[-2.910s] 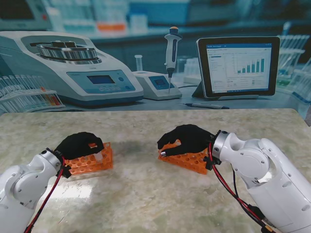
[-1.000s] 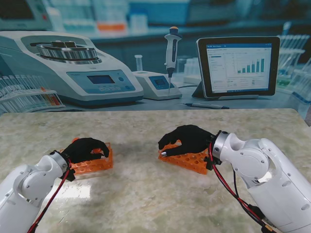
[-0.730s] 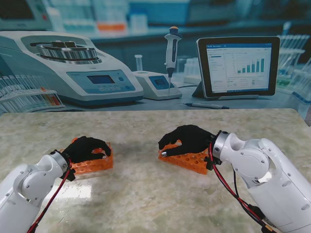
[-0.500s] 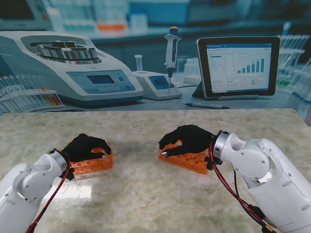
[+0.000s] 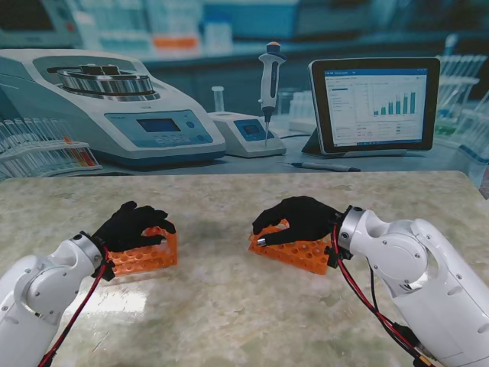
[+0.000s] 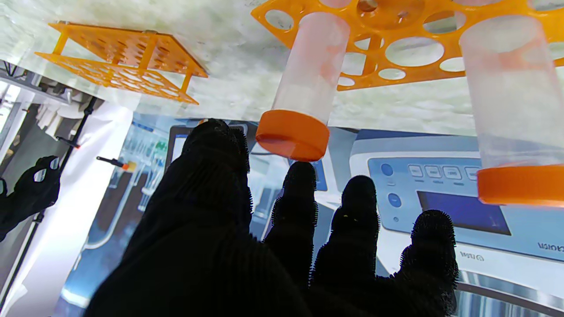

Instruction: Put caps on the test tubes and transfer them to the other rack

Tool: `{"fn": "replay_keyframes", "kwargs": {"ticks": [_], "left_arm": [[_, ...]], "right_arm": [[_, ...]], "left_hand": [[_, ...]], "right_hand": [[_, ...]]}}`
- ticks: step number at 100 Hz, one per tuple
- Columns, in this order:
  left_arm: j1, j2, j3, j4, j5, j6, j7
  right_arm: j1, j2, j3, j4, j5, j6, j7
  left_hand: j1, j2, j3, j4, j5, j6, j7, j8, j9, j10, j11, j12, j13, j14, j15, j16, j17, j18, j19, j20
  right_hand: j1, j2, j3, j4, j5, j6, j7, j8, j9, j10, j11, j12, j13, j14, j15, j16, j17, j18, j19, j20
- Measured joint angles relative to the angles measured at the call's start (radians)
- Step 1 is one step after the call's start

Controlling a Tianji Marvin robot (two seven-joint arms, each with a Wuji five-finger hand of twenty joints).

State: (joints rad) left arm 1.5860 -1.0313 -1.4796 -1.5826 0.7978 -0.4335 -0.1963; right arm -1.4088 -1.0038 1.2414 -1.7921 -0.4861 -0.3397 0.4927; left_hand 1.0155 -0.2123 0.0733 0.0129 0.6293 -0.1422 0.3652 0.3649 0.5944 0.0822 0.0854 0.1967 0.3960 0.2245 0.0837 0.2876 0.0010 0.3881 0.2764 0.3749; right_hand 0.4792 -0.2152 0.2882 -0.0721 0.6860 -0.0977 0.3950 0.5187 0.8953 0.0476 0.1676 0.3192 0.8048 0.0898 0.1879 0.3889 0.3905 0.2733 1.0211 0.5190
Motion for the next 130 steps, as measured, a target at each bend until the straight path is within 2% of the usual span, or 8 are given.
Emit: {"fn": "replay_keyframes", "kwargs": {"ticks": [22, 24, 29, 42, 57, 67, 106, 130], "left_arm": [[0.010, -0.002, -0.001, -0.034, -0.023, -0.016, 0.010], [0.011, -0.002, -0.001, -0.038, -0.027, -0.017, 0.012], [0.014, -0.004, 0.000, -0.046, -0.039, -0.019, 0.017], [0.021, -0.006, 0.009, -0.078, -0.067, -0.019, 0.019], [0.026, -0.007, 0.028, -0.112, -0.087, -0.013, 0.018], [0.026, -0.010, 0.053, -0.120, -0.115, -0.004, 0.033], [-0.005, -0.034, 0.197, -0.110, -0.177, 0.053, 0.149], [-0.030, -0.057, 0.278, -0.077, -0.218, 0.094, 0.219]], "right_arm": [[-0.025, 0.000, 0.029, -0.015, -0.005, -0.010, -0.004], [-0.029, 0.000, 0.033, -0.017, -0.007, -0.011, -0.004], [-0.039, 0.000, 0.043, -0.024, -0.010, -0.016, -0.006], [-0.075, -0.001, 0.080, -0.042, -0.020, -0.033, -0.017], [-0.119, -0.002, 0.120, -0.062, -0.029, -0.052, -0.030], [-0.155, -0.003, 0.152, -0.075, -0.038, -0.063, -0.044], [-0.310, -0.022, 0.252, -0.109, -0.087, -0.123, -0.183], [-0.402, -0.039, 0.295, -0.109, -0.110, -0.142, -0.278]], "left_hand": [[-0.073, 0.060, -0.026, 0.002, -0.040, 0.024, -0.046, -0.036, -0.011, 0.000, -0.009, -0.023, -0.012, 0.002, -0.011, -0.015, -0.007, -0.001, -0.025, -0.011], [-0.089, 0.073, -0.031, 0.002, -0.044, 0.044, -0.055, -0.039, -0.011, 0.000, -0.009, -0.023, -0.012, 0.002, -0.011, -0.015, -0.007, -0.001, -0.030, -0.011], [-0.110, 0.089, -0.032, 0.003, -0.044, 0.048, -0.060, -0.048, -0.011, 0.000, -0.009, -0.024, -0.012, 0.002, -0.011, -0.016, -0.007, -0.001, -0.032, -0.011], [-0.123, 0.128, -0.051, 0.004, -0.072, 0.070, -0.091, -0.067, -0.023, 0.000, -0.010, -0.024, -0.013, 0.003, -0.011, -0.020, -0.007, -0.001, -0.033, -0.011], [-0.135, 0.144, -0.061, 0.004, -0.105, 0.102, -0.131, -0.102, -0.023, 0.030, -0.012, -0.026, -0.013, 0.012, -0.011, -0.021, -0.002, 0.014, -0.035, -0.011], [-0.156, 0.153, -0.068, 0.004, -0.116, 0.120, -0.147, -0.114, -0.023, 0.034, -0.012, -0.035, -0.013, 0.019, -0.011, -0.021, 0.004, 0.023, -0.035, -0.011], [-0.181, 0.174, -0.070, 0.004, -0.116, 0.120, -0.155, -0.132, -0.023, 0.037, -0.012, -0.035, 0.011, 0.023, -0.008, -0.021, 0.038, 0.044, -0.035, -0.011], [-0.181, 0.178, -0.070, 0.004, -0.113, 0.132, -0.155, -0.140, -0.022, 0.043, -0.012, -0.035, 0.034, 0.031, -0.006, -0.021, 0.050, 0.055, -0.035, -0.011]], "right_hand": [[0.000, 0.000, 0.000, 0.000, 0.000, 0.000, 0.000, 0.000, 0.000, 0.000, 0.000, 0.000, -0.013, 0.000, 0.002, 0.000, 0.000, 0.000, 0.000, 0.000], [0.000, 0.000, 0.000, 0.000, 0.000, 0.000, 0.000, 0.000, 0.000, 0.000, 0.000, 0.000, -0.009, 0.000, 0.002, 0.000, 0.000, 0.000, 0.000, 0.000], [0.000, 0.000, 0.000, 0.000, 0.000, 0.000, 0.000, 0.000, 0.000, 0.000, 0.000, 0.000, -0.009, 0.000, 0.002, 0.000, 0.000, 0.000, 0.000, 0.000], [0.000, 0.000, 0.000, 0.000, 0.000, 0.000, 0.000, 0.000, 0.000, 0.000, 0.000, 0.000, -0.009, 0.000, 0.002, 0.000, -0.001, 0.000, 0.000, 0.000], [0.000, 0.000, 0.000, 0.000, 0.000, 0.001, -0.005, 0.000, -0.001, 0.000, 0.000, 0.000, -0.018, 0.000, 0.004, -0.001, -0.004, 0.000, 0.000, 0.000], [0.000, 0.000, 0.000, 0.000, -0.001, 0.005, -0.007, 0.000, -0.011, 0.000, -0.001, 0.000, -0.018, 0.000, 0.004, -0.007, -0.010, 0.000, 0.000, 0.000], [0.000, 0.024, -0.001, 0.000, -0.012, 0.021, -0.032, -0.015, -0.025, 0.000, -0.011, -0.003, -0.040, 0.000, 0.012, -0.026, -0.045, 0.000, -0.030, 0.000], [0.000, 0.038, -0.011, 0.000, -0.022, 0.033, -0.045, -0.016, -0.048, 0.000, -0.016, -0.021, -0.063, 0.000, 0.004, -0.053, -0.075, 0.000, -0.069, -0.041]]}}
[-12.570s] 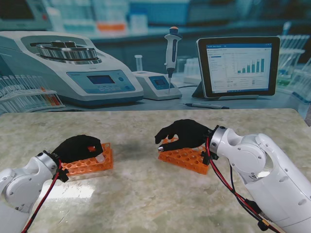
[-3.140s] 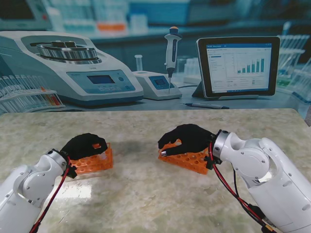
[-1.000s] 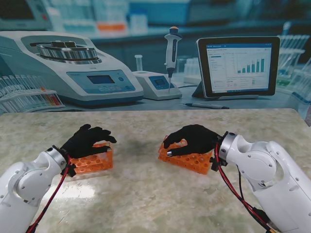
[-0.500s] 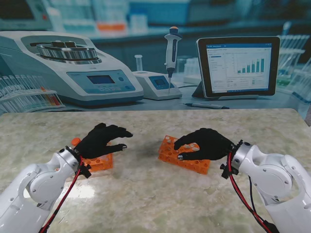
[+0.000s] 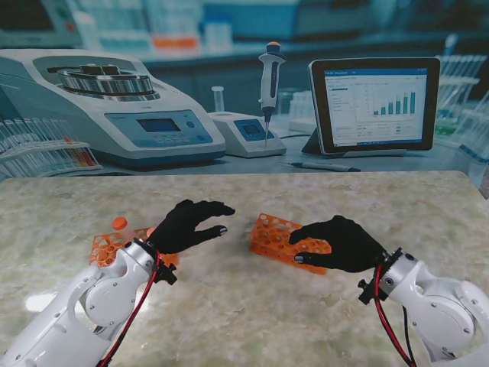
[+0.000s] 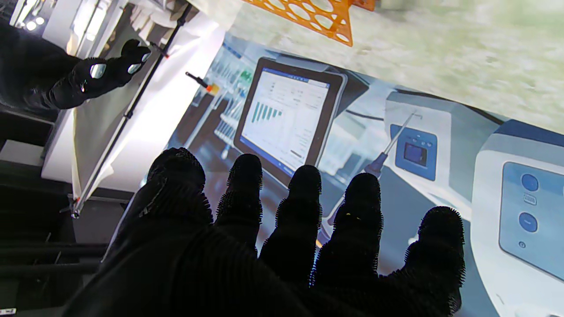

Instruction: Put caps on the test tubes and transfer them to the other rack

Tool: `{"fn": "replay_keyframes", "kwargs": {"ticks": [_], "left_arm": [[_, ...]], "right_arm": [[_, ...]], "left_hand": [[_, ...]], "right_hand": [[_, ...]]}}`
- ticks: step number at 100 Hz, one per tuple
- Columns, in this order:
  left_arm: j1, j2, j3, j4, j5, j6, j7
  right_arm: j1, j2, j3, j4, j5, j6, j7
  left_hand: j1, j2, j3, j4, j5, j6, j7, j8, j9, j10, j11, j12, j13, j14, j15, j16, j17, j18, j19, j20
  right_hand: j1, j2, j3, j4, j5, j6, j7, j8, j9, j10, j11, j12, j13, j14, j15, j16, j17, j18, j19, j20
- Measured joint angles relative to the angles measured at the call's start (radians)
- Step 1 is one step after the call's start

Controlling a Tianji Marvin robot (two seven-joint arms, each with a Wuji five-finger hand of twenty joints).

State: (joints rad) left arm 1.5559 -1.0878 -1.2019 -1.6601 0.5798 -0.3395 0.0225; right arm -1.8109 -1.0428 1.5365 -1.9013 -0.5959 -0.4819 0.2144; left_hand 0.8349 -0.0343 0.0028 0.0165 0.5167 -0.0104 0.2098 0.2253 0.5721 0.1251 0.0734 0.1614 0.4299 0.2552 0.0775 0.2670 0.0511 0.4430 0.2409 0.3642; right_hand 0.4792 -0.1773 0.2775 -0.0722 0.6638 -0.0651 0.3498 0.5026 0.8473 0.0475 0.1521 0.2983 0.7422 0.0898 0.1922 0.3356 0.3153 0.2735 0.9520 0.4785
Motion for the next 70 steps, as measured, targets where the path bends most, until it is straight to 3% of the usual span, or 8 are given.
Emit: {"fn": "replay_keyframes", "kwargs": {"ticks": [32, 43, 70], "left_arm": [[-0.004, -0.022, 0.082, 0.015, -0.037, 0.054, 0.048], [-0.003, -0.029, 0.094, 0.022, -0.045, 0.064, 0.055], [-0.005, -0.036, 0.120, 0.063, -0.062, 0.086, 0.074]], "right_arm": [[-0.061, -0.013, 0.017, 0.034, -0.018, -0.005, -0.076], [-0.075, -0.019, 0.021, 0.047, -0.027, -0.012, -0.097], [-0.077, -0.025, 0.021, 0.110, -0.033, -0.017, -0.133]], "left_hand": [[0.000, 0.003, 0.000, 0.000, 0.019, 0.008, 0.000, 0.000, 0.000, 0.011, 0.000, 0.000, 0.009, 0.002, 0.011, 0.005, 0.016, 0.010, 0.001, 0.000], [0.000, 0.011, 0.000, 0.000, 0.019, 0.033, 0.000, 0.000, 0.000, 0.018, 0.000, 0.000, 0.009, 0.004, 0.011, 0.005, 0.027, 0.010, 0.002, 0.000], [0.000, 0.011, 0.000, 0.000, 0.019, 0.036, 0.000, -0.003, 0.000, 0.021, -0.002, 0.000, 0.009, 0.007, 0.011, 0.005, 0.027, 0.011, 0.003, 0.000]], "right_hand": [[0.000, 0.010, -0.003, 0.000, 0.000, 0.003, -0.006, -0.012, -0.017, 0.001, -0.011, -0.023, -0.030, 0.001, 0.007, -0.048, -0.028, 0.024, -0.040, -0.062], [0.000, 0.010, -0.005, 0.000, -0.011, 0.005, -0.014, -0.013, -0.027, 0.002, -0.023, -0.031, -0.041, 0.001, 0.001, -0.059, -0.032, 0.024, -0.044, -0.076], [0.000, 0.012, -0.013, 0.000, -0.011, 0.005, -0.012, -0.013, -0.027, 0.002, -0.023, -0.041, -0.041, 0.002, 0.001, -0.080, -0.042, 0.025, -0.055, -0.101]]}}
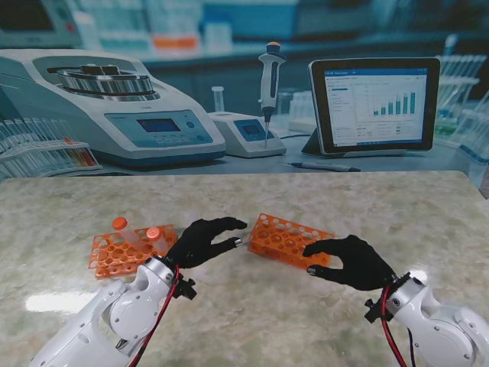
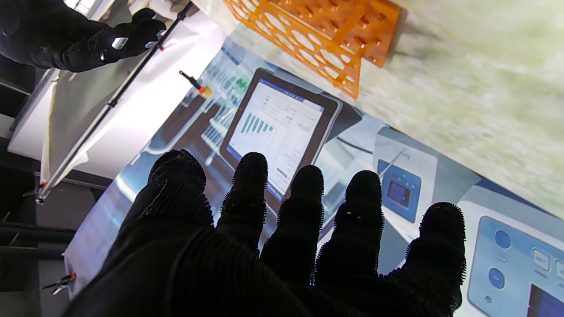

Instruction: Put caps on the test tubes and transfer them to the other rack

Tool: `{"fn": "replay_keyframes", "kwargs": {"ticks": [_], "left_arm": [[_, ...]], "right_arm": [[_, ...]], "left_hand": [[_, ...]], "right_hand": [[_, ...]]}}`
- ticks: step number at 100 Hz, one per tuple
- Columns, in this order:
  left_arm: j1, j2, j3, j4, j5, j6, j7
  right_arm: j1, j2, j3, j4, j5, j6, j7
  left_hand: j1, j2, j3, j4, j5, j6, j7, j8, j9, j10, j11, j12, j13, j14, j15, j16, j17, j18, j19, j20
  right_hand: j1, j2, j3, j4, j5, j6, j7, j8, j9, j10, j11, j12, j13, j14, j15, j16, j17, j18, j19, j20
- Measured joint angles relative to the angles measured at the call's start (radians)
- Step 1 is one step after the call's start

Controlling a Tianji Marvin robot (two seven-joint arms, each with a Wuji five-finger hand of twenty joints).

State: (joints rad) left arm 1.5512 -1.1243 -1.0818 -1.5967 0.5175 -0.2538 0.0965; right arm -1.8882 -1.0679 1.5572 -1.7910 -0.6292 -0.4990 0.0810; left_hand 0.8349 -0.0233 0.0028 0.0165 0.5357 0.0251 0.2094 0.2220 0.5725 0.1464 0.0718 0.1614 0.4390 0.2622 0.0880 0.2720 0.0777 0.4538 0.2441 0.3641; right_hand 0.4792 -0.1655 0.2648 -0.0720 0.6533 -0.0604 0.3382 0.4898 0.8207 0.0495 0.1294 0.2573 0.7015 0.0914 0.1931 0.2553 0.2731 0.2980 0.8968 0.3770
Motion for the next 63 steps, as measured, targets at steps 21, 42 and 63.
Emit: {"fn": "replay_keyframes", "kwargs": {"ticks": [21, 42, 63], "left_arm": [[-0.021, -0.003, 0.015, 0.033, -0.015, 0.022, -0.004], [-0.040, -0.004, 0.027, 0.047, -0.026, 0.024, -0.010], [-0.054, -0.006, 0.039, 0.056, -0.039, 0.026, -0.012]], "right_arm": [[0.004, -0.001, 0.000, 0.036, -0.009, 0.003, -0.003], [0.007, -0.001, 0.003, 0.044, -0.014, 0.000, -0.003], [0.008, 0.000, 0.003, 0.046, -0.016, -0.007, -0.004]], "left_hand": [[0.000, 0.000, 0.000, 0.000, 0.007, 0.008, -0.001, -0.010, 0.000, 0.001, -0.001, -0.002, 0.000, 0.000, 0.000, 0.000, 0.000, 0.000, 0.000, 0.000], [0.000, 0.000, 0.000, 0.000, 0.008, 0.008, -0.011, -0.010, 0.000, 0.002, -0.007, -0.012, 0.000, 0.002, 0.000, 0.000, 0.000, 0.000, 0.000, 0.000], [0.000, 0.005, 0.000, 0.000, 0.008, 0.008, -0.011, -0.010, 0.000, 0.002, -0.009, -0.012, 0.000, 0.003, 0.000, 0.000, 0.000, 0.000, 0.000, 0.000]], "right_hand": [[0.000, 0.011, -0.002, 0.000, 0.000, 0.004, 0.000, 0.000, -0.013, 0.001, -0.001, -0.002, -0.011, 0.006, 0.000, -0.002, -0.010, 0.001, -0.001, -0.013], [0.000, 0.011, -0.002, 0.000, 0.000, 0.005, 0.000, 0.000, -0.013, 0.001, -0.001, -0.010, -0.011, 0.006, 0.000, -0.012, -0.011, 0.001, -0.001, -0.024], [0.000, 0.011, -0.002, 0.000, 0.000, 0.005, 0.000, 0.000, -0.013, 0.001, -0.001, -0.010, -0.011, 0.006, 0.000, -0.012, -0.013, 0.001, -0.001, -0.024]]}}
